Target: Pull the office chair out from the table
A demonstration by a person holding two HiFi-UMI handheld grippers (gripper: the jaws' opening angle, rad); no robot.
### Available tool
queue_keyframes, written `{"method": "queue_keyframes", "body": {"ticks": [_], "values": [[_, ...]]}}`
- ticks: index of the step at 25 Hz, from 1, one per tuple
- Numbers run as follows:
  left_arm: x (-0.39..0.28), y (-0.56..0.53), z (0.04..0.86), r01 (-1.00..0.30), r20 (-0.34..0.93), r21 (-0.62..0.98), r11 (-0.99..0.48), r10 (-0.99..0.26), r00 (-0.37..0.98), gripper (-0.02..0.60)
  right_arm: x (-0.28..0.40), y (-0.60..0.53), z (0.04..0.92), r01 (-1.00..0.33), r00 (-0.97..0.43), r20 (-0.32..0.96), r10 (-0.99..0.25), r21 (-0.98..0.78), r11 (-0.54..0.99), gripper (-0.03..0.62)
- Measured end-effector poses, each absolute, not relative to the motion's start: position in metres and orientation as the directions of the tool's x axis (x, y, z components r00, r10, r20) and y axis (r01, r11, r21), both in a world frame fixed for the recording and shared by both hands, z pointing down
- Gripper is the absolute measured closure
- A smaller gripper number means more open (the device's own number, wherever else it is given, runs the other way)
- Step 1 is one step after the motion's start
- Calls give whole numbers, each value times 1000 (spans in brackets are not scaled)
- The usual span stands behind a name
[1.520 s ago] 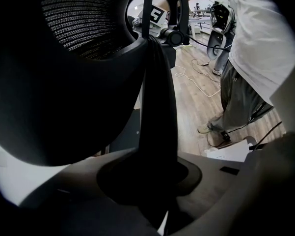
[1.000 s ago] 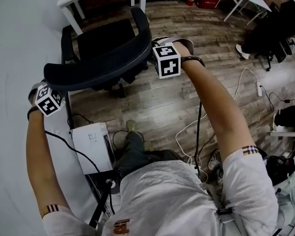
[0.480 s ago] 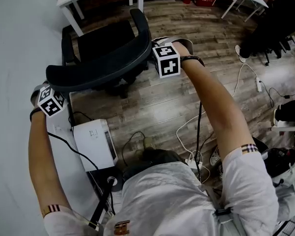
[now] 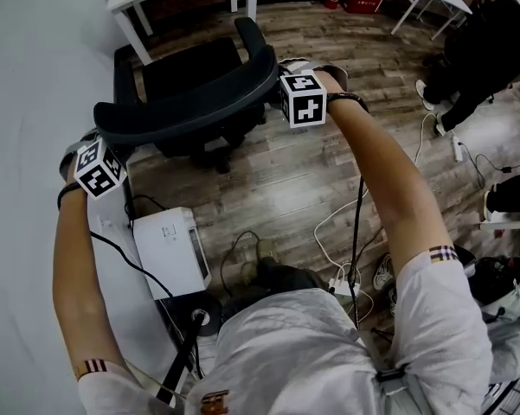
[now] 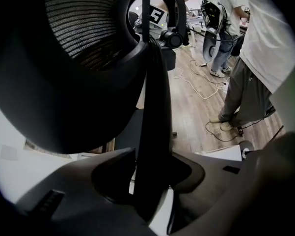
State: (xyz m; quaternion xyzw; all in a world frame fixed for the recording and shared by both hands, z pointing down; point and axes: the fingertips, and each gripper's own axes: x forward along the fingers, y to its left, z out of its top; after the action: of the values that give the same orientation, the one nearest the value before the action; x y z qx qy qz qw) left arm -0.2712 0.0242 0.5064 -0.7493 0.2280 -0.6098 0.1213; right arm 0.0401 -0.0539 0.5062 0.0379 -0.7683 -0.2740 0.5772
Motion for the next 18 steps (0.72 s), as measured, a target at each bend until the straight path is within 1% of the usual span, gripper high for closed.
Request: {"method": "queue_keyframes", "body": {"ticks": [5,11,15,18], "values": [[-274,30,495,-190,850,-480,-856,-508,140,405,45,-54,486,193,-345,837,-425,506,840,336],[-275,46,469,-209,829,-510,-834,-542,139,405,66,-37,452,145,-339,814,-472,540,829,333],[-274,67,449,-246,797,-539,-806,-583,161,405,74,-13,432,101,-347,788,-508,570,815,333],[-267,82,431,-306,753,-556,-773,-624,209,405,77,8,415,50,-367,758,-540,595,802,333]]}}
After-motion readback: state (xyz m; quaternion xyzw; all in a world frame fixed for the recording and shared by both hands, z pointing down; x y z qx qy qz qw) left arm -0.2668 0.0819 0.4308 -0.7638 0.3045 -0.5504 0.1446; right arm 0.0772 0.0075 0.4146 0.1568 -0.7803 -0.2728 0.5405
